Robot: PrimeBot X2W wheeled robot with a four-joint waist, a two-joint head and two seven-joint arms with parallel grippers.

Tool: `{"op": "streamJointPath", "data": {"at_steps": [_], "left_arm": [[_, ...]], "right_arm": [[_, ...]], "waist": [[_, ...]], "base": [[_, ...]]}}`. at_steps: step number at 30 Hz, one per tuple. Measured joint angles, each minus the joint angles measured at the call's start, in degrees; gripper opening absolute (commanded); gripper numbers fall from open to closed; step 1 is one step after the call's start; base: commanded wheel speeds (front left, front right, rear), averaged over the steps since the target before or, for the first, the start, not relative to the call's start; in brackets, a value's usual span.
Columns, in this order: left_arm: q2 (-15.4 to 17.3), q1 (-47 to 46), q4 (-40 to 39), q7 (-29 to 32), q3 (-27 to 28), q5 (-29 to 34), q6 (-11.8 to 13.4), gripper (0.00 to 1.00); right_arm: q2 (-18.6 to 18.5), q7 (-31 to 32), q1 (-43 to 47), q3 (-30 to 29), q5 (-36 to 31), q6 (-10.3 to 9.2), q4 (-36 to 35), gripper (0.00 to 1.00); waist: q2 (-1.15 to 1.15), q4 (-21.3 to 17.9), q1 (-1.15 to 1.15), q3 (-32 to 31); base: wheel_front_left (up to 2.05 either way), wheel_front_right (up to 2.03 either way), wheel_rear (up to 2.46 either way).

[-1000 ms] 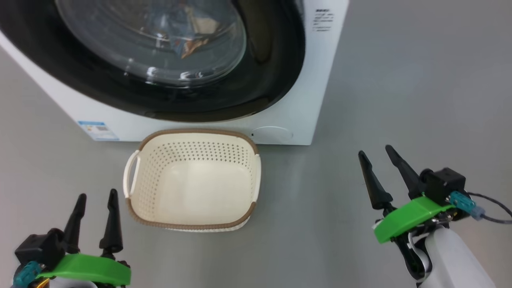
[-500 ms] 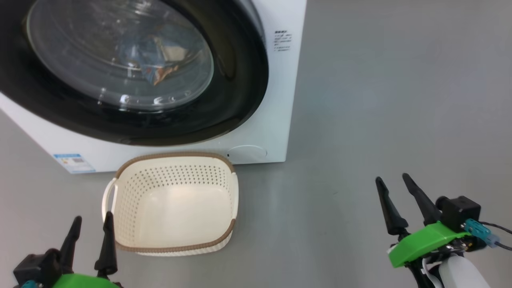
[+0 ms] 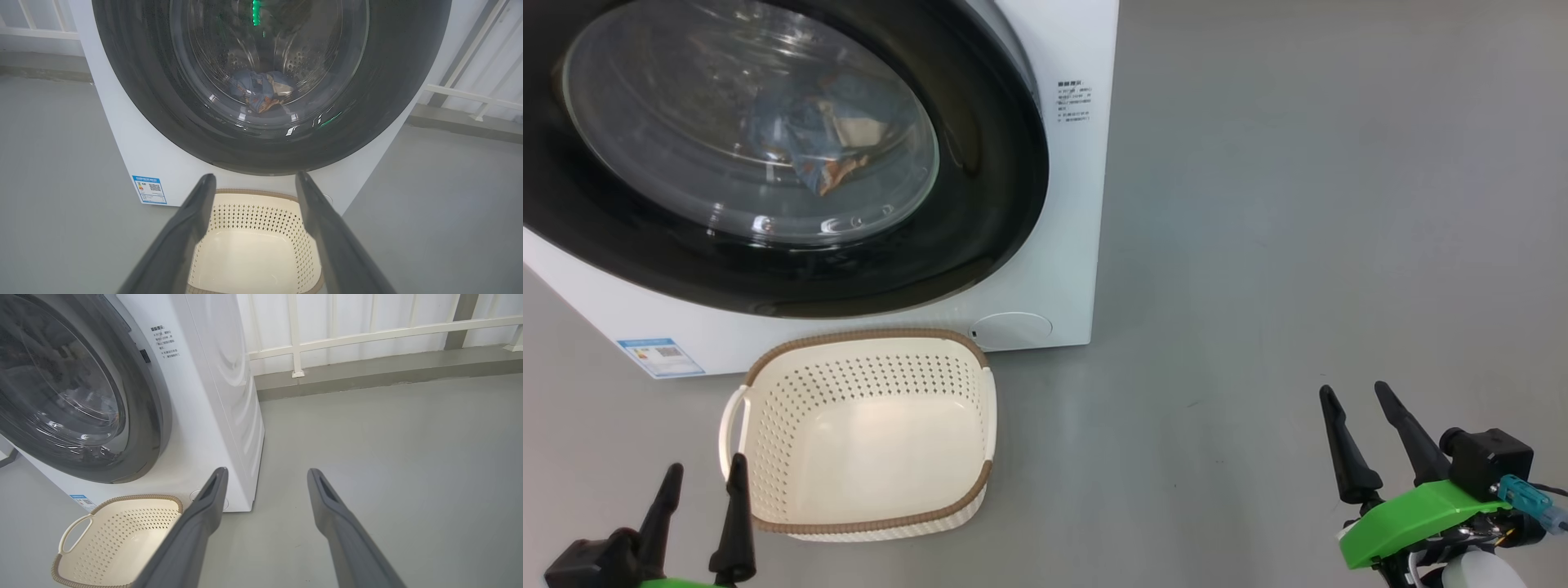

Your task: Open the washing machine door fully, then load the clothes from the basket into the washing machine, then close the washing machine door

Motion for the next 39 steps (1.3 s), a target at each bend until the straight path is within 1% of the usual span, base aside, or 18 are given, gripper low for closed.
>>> {"op": "streamJointPath", "data": {"at_steps": [19,20,26,32,37,39], "left_arm": [[-0.2,0.2,-0.3,0.0,1.0,0.6,0.0,1.00],[-0.5,0.2,0.2,0.0,0.9,0.5,0.0,0.00],[-3.5,1.3,3.4,0.3,-0.1,0.1,0.0,0.00],[-3.6,1.4,3.5,1.3,-0.1,-3.3,0.0,0.00],[-3.6,1.4,3.5,1.7,0.0,-5.2,0.0,0.00],[-3.6,1.4,3.5,2.2,0.1,-7.2,0.0,0.00]], "right_arm": [[0.5,0.0,0.5,-0.1,0.0,0.00,-0.4,1.00],[0.6,0.0,0.7,0.0,0.0,0.00,0.1,0.00],[2.1,0.3,2.9,0.4,0.0,0.00,3.7,0.00],[2.1,1.2,3.1,0.2,3.4,0.00,3.5,0.00],[2.2,2.0,3.1,0.0,6.1,0.00,3.3,0.00],[2.3,2.5,3.1,-0.3,7.3,0.00,3.1,0.00]], "waist": [[0.00,0.3,0.00,-0.1],[0.00,0.3,0.00,-0.1],[0.00,0.3,0.00,-0.1],[0.00,0.3,0.03,-0.6],[0.00,0.4,0.01,-0.7],[0.00,0.4,0.01,-0.8]], "base": [[0.00,0.00,0.00],[0.00,0.00,0.00],[0.00,0.00,0.00],[0.00,0.00,0.00],[0.00,0.00,0.00],[0.00,0.00,0.00]]}}
